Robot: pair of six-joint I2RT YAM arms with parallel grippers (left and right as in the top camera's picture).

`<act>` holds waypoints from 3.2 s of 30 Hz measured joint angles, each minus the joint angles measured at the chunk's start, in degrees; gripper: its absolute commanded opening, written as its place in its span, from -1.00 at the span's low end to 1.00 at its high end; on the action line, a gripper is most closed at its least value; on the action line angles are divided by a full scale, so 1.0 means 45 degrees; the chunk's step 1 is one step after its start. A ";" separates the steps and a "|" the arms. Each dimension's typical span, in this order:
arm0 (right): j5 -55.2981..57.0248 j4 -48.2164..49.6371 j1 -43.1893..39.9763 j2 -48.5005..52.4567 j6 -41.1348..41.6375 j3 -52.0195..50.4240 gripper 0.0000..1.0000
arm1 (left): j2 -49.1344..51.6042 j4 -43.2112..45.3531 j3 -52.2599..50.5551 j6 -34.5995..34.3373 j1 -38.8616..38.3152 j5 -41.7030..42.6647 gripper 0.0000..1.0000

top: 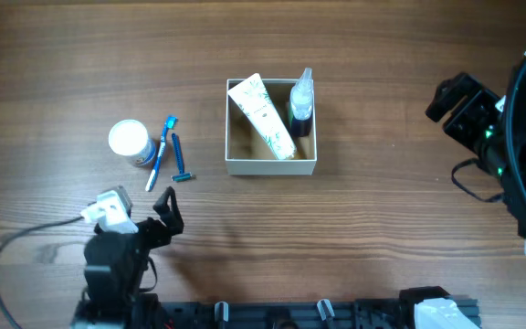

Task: Pack container
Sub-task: 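Reach the left gripper down onto the cotton-swab tub and grasp it, then carry the cotton-swab tub right and place it in the box, then return the left gripper and grasp the blue toothbrush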

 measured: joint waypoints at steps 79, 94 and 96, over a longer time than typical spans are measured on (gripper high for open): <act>0.1724 0.3371 -0.0010 0.4002 -0.1268 -0.0029 0.99 | 1.7573 0.0549 1.0433 0.1389 -0.5236 0.0476 0.89; 0.1729 0.3366 -0.0010 0.4002 -0.1268 -0.0029 1.00 | 1.5752 -0.4561 1.2332 0.1331 -0.2681 -0.1817 1.00; 0.1729 0.3371 -0.0010 0.4002 -0.1263 -0.0029 0.99 | 1.6616 -0.4673 1.2347 0.1336 -0.1404 -0.1593 0.91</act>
